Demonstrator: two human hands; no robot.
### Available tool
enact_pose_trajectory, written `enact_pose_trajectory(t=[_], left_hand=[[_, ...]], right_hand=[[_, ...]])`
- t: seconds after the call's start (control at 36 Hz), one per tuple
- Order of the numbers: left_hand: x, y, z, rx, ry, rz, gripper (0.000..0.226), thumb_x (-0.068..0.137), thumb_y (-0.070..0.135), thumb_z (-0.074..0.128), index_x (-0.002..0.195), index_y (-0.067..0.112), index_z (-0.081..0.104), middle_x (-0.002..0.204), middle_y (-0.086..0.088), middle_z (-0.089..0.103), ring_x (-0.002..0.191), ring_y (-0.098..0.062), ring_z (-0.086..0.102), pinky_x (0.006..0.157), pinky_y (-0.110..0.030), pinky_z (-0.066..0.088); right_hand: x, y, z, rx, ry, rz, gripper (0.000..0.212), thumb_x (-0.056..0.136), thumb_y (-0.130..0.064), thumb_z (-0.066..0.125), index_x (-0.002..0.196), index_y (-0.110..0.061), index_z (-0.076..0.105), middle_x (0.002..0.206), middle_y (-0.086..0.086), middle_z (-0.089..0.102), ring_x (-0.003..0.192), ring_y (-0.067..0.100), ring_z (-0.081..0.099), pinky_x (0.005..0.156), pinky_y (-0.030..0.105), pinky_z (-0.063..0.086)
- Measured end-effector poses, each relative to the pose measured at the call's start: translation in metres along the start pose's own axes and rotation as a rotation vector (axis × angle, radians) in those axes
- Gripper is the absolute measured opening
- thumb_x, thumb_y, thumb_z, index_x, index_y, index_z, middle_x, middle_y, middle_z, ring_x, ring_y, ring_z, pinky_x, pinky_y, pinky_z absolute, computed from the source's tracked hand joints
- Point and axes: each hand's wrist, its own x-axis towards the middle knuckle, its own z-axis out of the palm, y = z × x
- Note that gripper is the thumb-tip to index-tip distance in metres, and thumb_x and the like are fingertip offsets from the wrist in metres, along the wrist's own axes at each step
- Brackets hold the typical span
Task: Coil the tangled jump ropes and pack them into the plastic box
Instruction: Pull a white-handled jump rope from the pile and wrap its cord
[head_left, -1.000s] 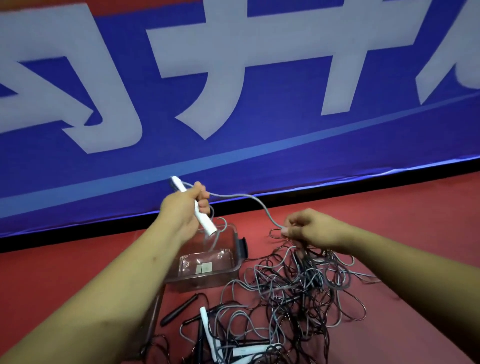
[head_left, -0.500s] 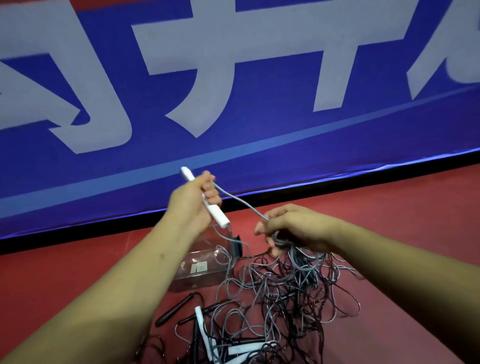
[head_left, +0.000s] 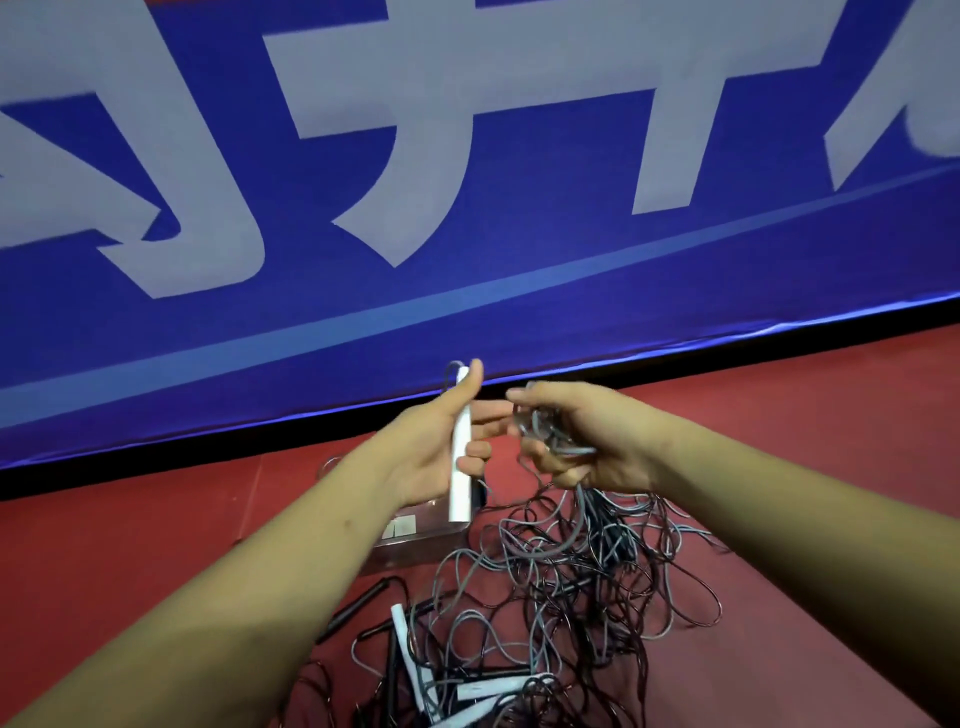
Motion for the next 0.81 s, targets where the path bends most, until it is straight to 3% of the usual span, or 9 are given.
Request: enact_pose_trajectory(t=[0.06, 0.14, 0.25, 0.39, 0.44, 0.53, 0.64, 0.72, 0.81], left_hand=[[0.004, -0.003, 0.009, -0.026, 0.013, 0.066, 0.043, 0.082, 0.042, 0.063, 0.102, 0.005, 0.069, 0.064, 0.000, 0.055, 0.044, -0.006, 0.033, 0.037, -0.015, 0.024], [0.009, -0.003, 0.010, -0.047, 0.106, 0.166, 0.014, 0.087, 0.019, 0.067, 0.090, 0.005, 0.069, 0.072, -0.004, 0.062, 0.039, -0.006, 0.036, 0.034, -0.015, 0.024], [0.006, -0.002, 0.004, 0.119, 0.066, 0.140, 0.030, 0.085, 0.029, 0.066, 0.107, 0.008, 0.070, 0.065, -0.003, 0.061, 0.043, -0.009, 0.034, 0.038, -0.018, 0.024], [0.004, -0.005, 0.010, 0.289, -0.102, 0.045, 0.022, 0.096, 0.038, 0.057, 0.101, 0.018, 0.065, 0.064, -0.006, 0.051, 0.043, -0.010, 0.031, 0.040, -0.019, 0.021], [0.004, -0.005, 0.012, 0.295, -0.119, 0.069, 0.021, 0.099, 0.034, 0.053, 0.113, 0.025, 0.066, 0.062, -0.005, 0.050, 0.044, -0.010, 0.031, 0.040, -0.018, 0.022], [0.004, -0.008, 0.014, 0.356, -0.096, 0.086, 0.015, 0.102, 0.014, 0.047, 0.097, 0.014, 0.061, 0.056, -0.006, 0.052, 0.039, -0.008, 0.032, 0.036, -0.016, 0.023], [0.012, -0.005, 0.011, 0.217, 0.081, 0.199, 0.020, 0.096, -0.005, 0.047, 0.085, 0.009, 0.054, 0.060, -0.008, 0.045, 0.034, -0.005, 0.030, 0.033, -0.015, 0.021], [0.021, 0.013, -0.007, -0.139, 0.303, 0.406, 0.020, 0.101, 0.003, 0.048, 0.083, 0.011, 0.051, 0.063, -0.004, 0.040, 0.034, -0.004, 0.031, 0.033, -0.014, 0.021], [0.024, 0.019, -0.031, -0.207, 0.467, 0.486, 0.021, 0.102, 0.012, 0.051, 0.082, 0.012, 0.047, 0.063, -0.004, 0.044, 0.035, -0.005, 0.036, 0.034, -0.015, 0.027]], right_hand=[[0.000, 0.005, 0.001, -0.092, -0.025, 0.045, 0.028, 0.091, -0.041, 0.058, 0.082, -0.015, 0.064, 0.060, 0.003, 0.047, 0.041, 0.010, 0.032, 0.039, 0.019, 0.016], [-0.001, 0.009, 0.003, -0.159, -0.054, 0.086, 0.034, 0.083, -0.045, 0.065, 0.086, -0.012, 0.061, 0.063, 0.005, 0.049, 0.040, 0.011, 0.038, 0.038, 0.020, 0.020], [-0.002, 0.009, 0.001, -0.164, -0.057, 0.083, 0.035, 0.090, -0.043, 0.059, 0.086, -0.008, 0.058, 0.063, 0.006, 0.050, 0.040, 0.011, 0.039, 0.038, 0.021, 0.022], [-0.009, 0.005, -0.008, -0.120, -0.090, 0.084, 0.037, 0.092, -0.046, 0.054, 0.086, -0.009, 0.056, 0.063, 0.006, 0.049, 0.040, 0.011, 0.039, 0.037, 0.019, 0.025], [-0.010, 0.003, -0.008, -0.115, -0.115, 0.101, 0.037, 0.088, -0.046, 0.056, 0.087, -0.009, 0.055, 0.061, 0.005, 0.047, 0.041, 0.010, 0.038, 0.037, 0.018, 0.024], [-0.011, 0.002, -0.006, -0.118, -0.169, 0.131, 0.040, 0.087, -0.048, 0.055, 0.086, -0.008, 0.057, 0.061, 0.004, 0.047, 0.041, 0.009, 0.037, 0.037, 0.018, 0.021], [-0.013, 0.003, -0.009, -0.083, -0.197, 0.157, 0.040, 0.089, -0.047, 0.053, 0.083, -0.007, 0.056, 0.059, 0.004, 0.045, 0.035, 0.006, 0.029, 0.035, 0.017, 0.015], [-0.015, 0.001, -0.020, 0.003, -0.178, 0.116, 0.048, 0.092, -0.053, 0.048, 0.085, -0.007, 0.058, 0.054, 0.001, 0.038, 0.033, 0.007, 0.027, 0.033, 0.017, 0.016], [-0.014, -0.001, -0.027, 0.096, -0.130, 0.041, 0.052, 0.094, -0.057, 0.044, 0.086, -0.008, 0.058, 0.052, -0.001, 0.029, 0.033, 0.007, 0.019, 0.037, 0.021, 0.009]])
